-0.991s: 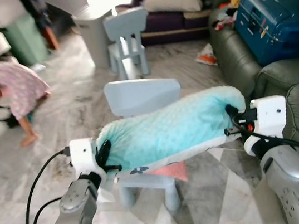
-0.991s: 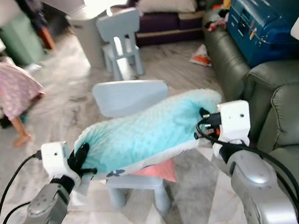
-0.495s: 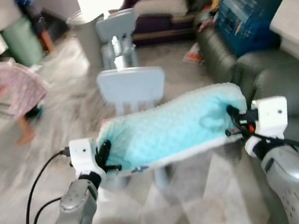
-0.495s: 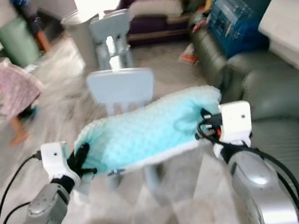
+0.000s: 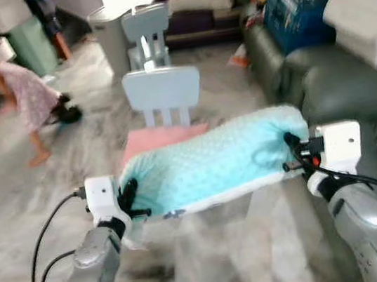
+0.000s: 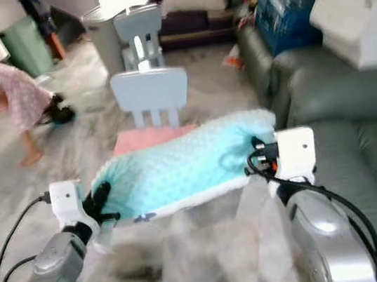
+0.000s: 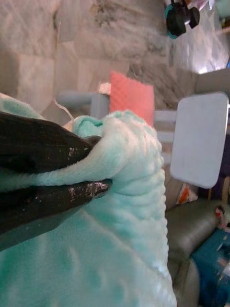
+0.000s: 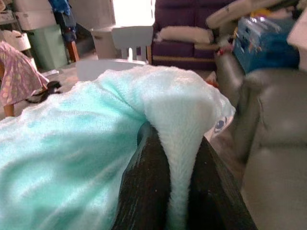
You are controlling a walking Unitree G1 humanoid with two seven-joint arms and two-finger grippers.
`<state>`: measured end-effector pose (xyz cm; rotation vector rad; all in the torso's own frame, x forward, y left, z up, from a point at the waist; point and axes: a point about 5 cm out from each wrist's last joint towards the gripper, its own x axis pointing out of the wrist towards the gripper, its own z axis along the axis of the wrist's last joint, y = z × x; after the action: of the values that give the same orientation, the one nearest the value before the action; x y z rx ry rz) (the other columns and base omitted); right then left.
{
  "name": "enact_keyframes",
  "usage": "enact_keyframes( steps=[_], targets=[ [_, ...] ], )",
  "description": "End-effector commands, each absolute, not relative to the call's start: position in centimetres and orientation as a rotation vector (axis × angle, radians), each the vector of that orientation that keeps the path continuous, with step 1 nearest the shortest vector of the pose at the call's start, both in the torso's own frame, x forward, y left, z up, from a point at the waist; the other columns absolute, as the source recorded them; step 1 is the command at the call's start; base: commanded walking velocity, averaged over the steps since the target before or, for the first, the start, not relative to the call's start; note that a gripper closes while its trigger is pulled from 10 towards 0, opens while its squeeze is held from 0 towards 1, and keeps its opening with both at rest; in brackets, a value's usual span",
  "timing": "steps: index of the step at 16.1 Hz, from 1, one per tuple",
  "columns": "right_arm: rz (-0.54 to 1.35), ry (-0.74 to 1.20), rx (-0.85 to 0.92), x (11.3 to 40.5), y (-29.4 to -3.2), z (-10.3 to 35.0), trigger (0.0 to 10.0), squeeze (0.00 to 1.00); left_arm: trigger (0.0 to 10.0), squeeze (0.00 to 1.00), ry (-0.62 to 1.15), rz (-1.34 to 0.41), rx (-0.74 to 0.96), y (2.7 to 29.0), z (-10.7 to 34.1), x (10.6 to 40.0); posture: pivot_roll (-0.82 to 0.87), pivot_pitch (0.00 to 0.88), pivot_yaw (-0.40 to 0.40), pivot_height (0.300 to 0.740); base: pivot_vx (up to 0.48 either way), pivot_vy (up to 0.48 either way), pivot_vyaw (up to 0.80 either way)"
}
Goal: Move the pillow to the sofa
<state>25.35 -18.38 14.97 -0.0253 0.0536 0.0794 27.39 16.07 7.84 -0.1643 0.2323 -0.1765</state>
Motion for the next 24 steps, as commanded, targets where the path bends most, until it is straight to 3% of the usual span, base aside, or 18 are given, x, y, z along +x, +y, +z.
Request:
enact_keyframes(
  steps=[1, 5, 18, 24],
  targets=[
    [0.068, 0.014, -0.026, 25.41, -18.38, 15.90, 10.0, 0.00, 10.0, 0.00, 0.206, -0.180, -0.159, 16.26, 8.58, 27.71, -0.20, 0.000, 0.051, 0.740, 0.000, 0.000, 0.00],
    [0.064, 0.017, -0.026, 25.29, -18.40, 15.88, 10.0, 0.00, 10.0, 0.00, 0.221, -0.176, -0.189, 16.31, 8.43, 27.69, -0.21, 0.000, 0.051, 0.740, 0.000, 0.126, 0.00],
    [0.056, 0.018, -0.032, 25.39, -18.50, 15.93, 10.0, 0.00, 10.0, 0.00, 0.235, -0.184, -0.195, 16.19, 8.48, 28.08, -0.21, 0.000, 0.049, 0.740, 0.000, 0.458, 0.00],
    [0.036, 0.032, -0.042, 25.41, -19.00, 15.85, 10.0, 0.00, 10.0, 0.00, 0.233, -0.215, -0.206, 15.81, 8.48, 28.28, -0.22, 0.000, 0.048, 0.740, 0.000, 0.000, -0.35]
  ],
)
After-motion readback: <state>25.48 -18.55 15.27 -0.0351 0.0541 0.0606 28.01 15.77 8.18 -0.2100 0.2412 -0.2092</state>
